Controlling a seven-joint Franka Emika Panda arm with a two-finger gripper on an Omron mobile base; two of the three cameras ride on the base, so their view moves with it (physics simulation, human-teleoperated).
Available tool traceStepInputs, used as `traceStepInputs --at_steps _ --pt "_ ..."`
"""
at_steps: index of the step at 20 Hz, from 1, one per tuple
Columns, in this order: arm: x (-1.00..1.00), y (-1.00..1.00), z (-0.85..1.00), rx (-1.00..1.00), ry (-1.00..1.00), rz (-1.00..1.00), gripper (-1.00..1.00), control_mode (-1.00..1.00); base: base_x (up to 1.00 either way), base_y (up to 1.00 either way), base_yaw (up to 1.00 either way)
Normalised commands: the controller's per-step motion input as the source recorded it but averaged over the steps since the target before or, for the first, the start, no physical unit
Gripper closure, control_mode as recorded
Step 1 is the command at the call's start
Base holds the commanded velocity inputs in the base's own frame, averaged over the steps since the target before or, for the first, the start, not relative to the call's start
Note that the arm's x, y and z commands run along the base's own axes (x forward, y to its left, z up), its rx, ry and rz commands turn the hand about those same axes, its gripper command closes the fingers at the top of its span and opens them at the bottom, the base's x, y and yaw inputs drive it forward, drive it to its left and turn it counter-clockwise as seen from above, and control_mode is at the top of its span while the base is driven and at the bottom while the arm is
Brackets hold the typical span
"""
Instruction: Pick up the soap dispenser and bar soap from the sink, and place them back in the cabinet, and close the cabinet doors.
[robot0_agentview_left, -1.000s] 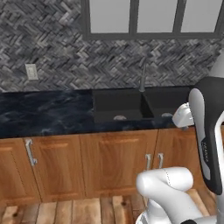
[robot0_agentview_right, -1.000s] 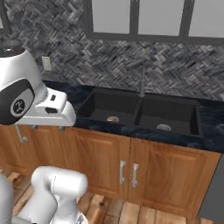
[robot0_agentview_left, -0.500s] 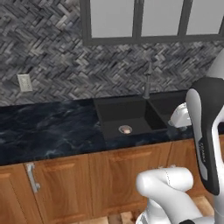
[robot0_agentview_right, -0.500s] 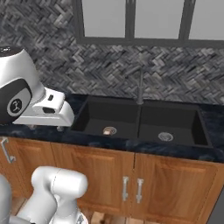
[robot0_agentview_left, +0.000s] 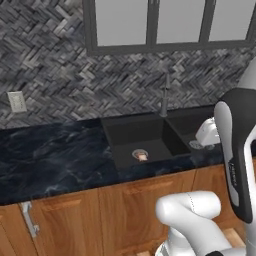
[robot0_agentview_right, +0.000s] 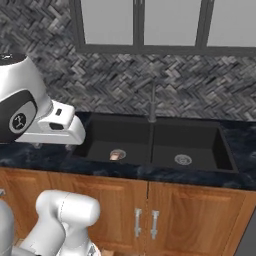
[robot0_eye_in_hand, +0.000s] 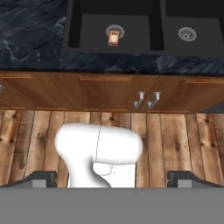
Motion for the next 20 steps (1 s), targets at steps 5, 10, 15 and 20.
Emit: traceStepInputs --at_steps 5,10,15,20 --pt "0.0 0.0 0.0 0.0 0.0 0.0 -1.0 1.0 0.52 0.29 -0.1" --pt "0.0 0.0 0.0 0.0 0.0 0.0 -1.0 1.0 0.48 0.2 -0.03" --pt "0.0 0.0 0.0 0.0 0.0 0.0 -1.0 1.0 0.48 0.03 0.02" --pt "0.0 0.0 0.0 0.0 0.0 0.0 -1.0 1.0 0.52 0.0 0.08"
